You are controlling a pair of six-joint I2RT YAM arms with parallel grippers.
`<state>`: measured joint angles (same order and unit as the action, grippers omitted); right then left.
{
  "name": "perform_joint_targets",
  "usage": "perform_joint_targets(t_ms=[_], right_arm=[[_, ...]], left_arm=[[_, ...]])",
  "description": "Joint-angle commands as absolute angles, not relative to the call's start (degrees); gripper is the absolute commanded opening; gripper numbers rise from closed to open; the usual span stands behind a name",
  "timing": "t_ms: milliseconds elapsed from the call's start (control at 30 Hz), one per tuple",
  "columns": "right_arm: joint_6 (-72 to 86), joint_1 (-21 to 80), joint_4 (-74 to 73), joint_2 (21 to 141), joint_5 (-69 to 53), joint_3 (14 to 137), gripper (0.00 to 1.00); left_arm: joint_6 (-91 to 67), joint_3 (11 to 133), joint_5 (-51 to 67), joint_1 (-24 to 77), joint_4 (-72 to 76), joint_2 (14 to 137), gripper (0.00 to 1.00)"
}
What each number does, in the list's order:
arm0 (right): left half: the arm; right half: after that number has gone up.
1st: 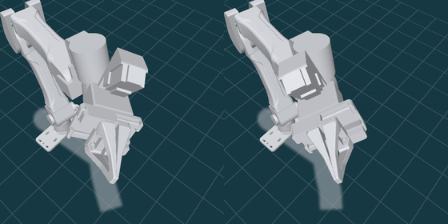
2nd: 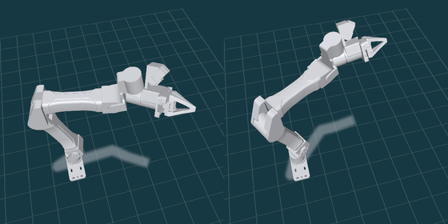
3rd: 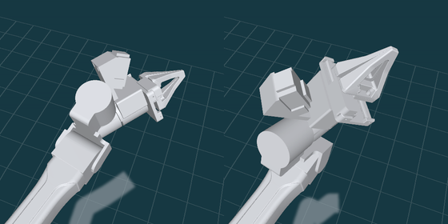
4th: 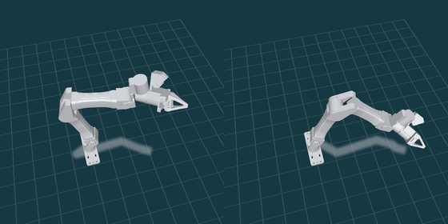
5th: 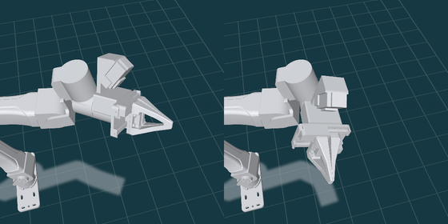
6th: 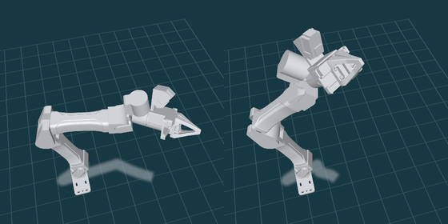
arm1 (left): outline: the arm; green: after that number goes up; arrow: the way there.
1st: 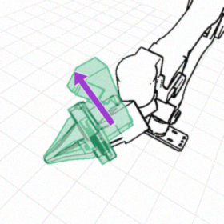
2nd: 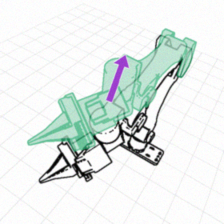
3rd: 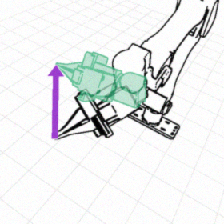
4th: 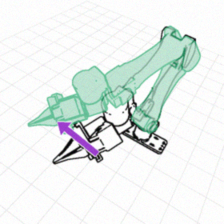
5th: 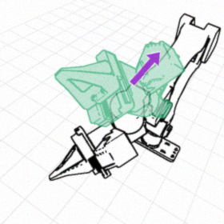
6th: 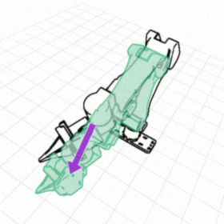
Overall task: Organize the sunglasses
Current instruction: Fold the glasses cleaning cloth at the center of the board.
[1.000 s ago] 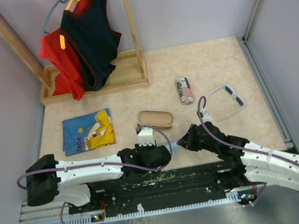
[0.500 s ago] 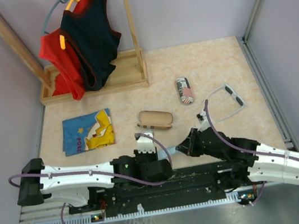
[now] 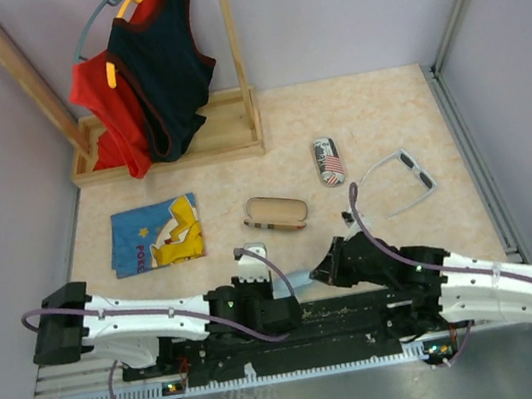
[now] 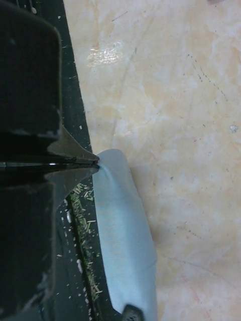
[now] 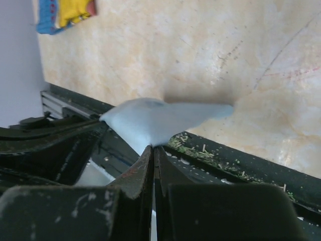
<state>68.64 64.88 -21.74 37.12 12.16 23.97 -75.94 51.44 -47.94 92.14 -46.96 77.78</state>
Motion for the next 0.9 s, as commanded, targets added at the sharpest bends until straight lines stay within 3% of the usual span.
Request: perform_joint_targets(t_ms=[0,433,867], right_arm=[[69.7,64.3,-14.8,41.7,11.1,22.9,0.0],[62.7,52.8,-9.9,50.1,7.6,25.1,0.0],[57.1,46.6,-6.1,56.8,7.5,27.7,0.0]], left_arm=[[-70.9,47.9,-48.6,89.0,-37.3,75.3,0.01],[-51.4,42.5,-41.5,75.9,-19.2,73.4,0.01],[-43.2,41.5,-34.8,67.5,-9.9,78.2,0.01]])
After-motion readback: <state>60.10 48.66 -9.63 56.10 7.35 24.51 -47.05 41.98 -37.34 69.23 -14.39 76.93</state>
